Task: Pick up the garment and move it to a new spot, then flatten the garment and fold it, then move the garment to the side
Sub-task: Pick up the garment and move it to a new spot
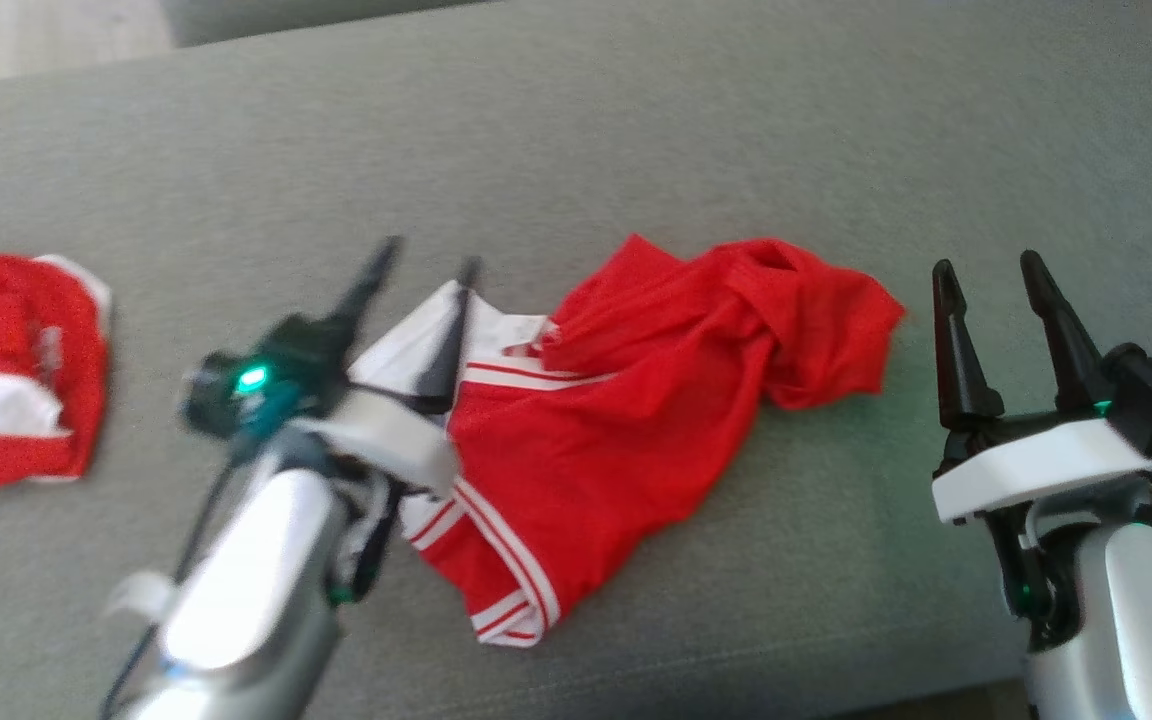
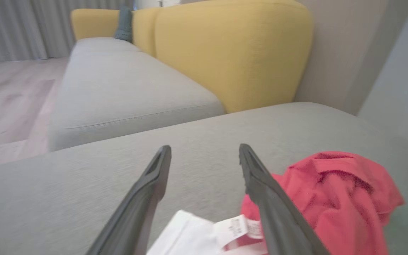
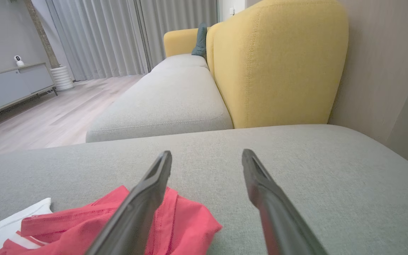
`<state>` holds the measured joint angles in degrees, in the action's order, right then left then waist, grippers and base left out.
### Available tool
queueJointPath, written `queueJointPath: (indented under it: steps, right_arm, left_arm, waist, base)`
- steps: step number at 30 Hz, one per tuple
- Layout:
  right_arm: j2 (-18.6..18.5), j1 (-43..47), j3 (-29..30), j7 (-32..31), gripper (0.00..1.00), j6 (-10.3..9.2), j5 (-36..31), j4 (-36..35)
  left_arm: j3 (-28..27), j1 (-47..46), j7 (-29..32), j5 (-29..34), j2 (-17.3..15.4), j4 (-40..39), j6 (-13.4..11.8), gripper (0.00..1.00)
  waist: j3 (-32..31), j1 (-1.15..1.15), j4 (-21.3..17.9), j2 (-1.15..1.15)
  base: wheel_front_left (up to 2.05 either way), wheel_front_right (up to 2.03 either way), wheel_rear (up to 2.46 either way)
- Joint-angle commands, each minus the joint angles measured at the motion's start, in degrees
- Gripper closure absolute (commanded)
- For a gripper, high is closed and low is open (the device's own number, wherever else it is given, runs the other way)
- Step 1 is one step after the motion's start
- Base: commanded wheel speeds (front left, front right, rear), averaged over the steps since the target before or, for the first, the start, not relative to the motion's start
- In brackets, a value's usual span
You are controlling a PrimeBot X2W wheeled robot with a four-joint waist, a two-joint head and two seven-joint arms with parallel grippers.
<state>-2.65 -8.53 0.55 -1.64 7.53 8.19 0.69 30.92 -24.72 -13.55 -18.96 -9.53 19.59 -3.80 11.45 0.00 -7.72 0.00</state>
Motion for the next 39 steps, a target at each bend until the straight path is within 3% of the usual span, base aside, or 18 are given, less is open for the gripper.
queueJointPath:
  steps: [1, 8, 15, 39]
  right_arm:
    - [-0.23, 0.07, -1.07, -0.3, 0.0, -0.04, -0.53, -2.32]
    - [-0.23, 1.27, -0.8, -1.48, 0.0, -0.04, -1.05, -2.54]
    - [-0.23, 3.63, -0.6, -2.35, 0.0, -0.04, -1.47, -1.95]
    - [-0.23, 8.42, -0.96, -4.64, 0.0, -0.04, -1.34, -3.65]
  left_arm:
    - [-3.53, -0.26, -0.73, -0.53, -1.98, -2.69, -1.06, 0.0]
    - [-10.63, 6.99, -1.36, -2.63, -6.57, -6.09, -3.51, 0.0]
    - [-12.6, 12.73, -1.42, -2.6, -9.35, -8.95, -4.3, 0.0]
    - [-11.71, 19.69, 0.26, -2.45, -11.06, -14.67, -7.25, 0.0]
  waist:
    - [-1.99, 0.0, 2.68, 0.0]
    - [-4.81, 0.0, 5.29, 0.0]
    - [-7.77, 0.0, 5.65, 0.0]
    - [-10.99, 0.0, 4.93, 0.0]
  base:
    - [0.0, 0.0, 0.0]
    - [0.0, 0.0, 0.0]
    - [0.0, 0.0, 0.0]
    - [0.0, 0.0, 0.0]
